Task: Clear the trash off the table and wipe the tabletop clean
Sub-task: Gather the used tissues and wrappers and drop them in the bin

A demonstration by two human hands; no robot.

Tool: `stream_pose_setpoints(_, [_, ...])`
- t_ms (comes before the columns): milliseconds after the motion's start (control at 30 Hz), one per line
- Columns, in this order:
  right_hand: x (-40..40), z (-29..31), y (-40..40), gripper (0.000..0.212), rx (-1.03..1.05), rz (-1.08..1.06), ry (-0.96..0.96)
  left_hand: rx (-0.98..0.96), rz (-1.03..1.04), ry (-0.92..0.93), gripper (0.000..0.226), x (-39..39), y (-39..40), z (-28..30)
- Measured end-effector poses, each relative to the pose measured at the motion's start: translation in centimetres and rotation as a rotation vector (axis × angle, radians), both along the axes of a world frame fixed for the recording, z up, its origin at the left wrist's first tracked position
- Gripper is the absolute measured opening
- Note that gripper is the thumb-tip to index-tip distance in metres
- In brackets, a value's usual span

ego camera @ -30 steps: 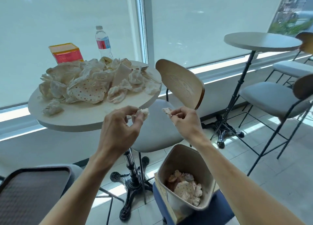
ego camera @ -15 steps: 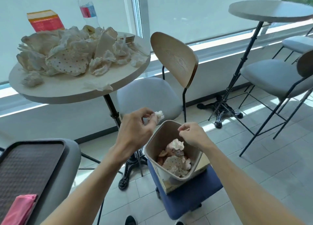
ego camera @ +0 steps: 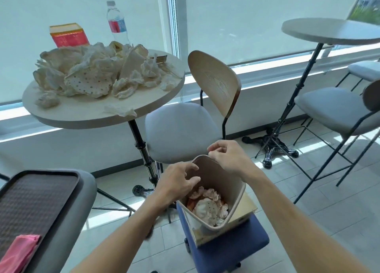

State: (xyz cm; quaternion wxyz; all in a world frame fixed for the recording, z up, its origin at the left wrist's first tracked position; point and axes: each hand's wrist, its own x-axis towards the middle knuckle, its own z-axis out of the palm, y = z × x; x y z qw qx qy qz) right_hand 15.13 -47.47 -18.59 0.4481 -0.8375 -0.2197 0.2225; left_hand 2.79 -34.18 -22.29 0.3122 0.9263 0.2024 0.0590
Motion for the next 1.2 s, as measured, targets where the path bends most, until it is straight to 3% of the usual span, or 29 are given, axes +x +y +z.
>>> stream_pose_setpoints(167, [-0.3, 2.2, 1.9, 0.008, 0.058, 0.066, -0.024, 0.038, 0.036, -0.138, 0.025, -0.4, 3.0, 4.8])
stream_pose_setpoints(433, [-1.5, 7.6, 6.3, 0.011, 0.138, 0.174, -0.076, 0.264, 0.139, -0.383, 0.023, -1.7, 10.0, 14.3])
stream_pose_setpoints(700, [-2.7, 10.5, 11.5, 0.013, 0.205, 0.233, -0.125, 0.449, 0.112, -0.087, 0.058, -3.0, 16.3, 16.4])
stream_pose_setpoints(800, [-2.9, 11.2, 13.7, 0.012, 0.23, 0.223, -0.175, 0.417, 0.091, -0.107, 0.053, -3.3, 17.0, 15.3])
stream_pose_setpoints(1033, [-2.7, 13.5, 19.5, 0.01, 0.197, 0.173, -0.354, 0.271, 0.046, -0.33, 0.016, -3.8, 18.1, 13.9])
stream_pose_setpoints(1200, [-2.6, 14.3, 23.5, 0.033, -0.003, 0.208, -0.607, 0.153, 0.082, -0.471, 0.01, -4.9, 19.1, 13.7])
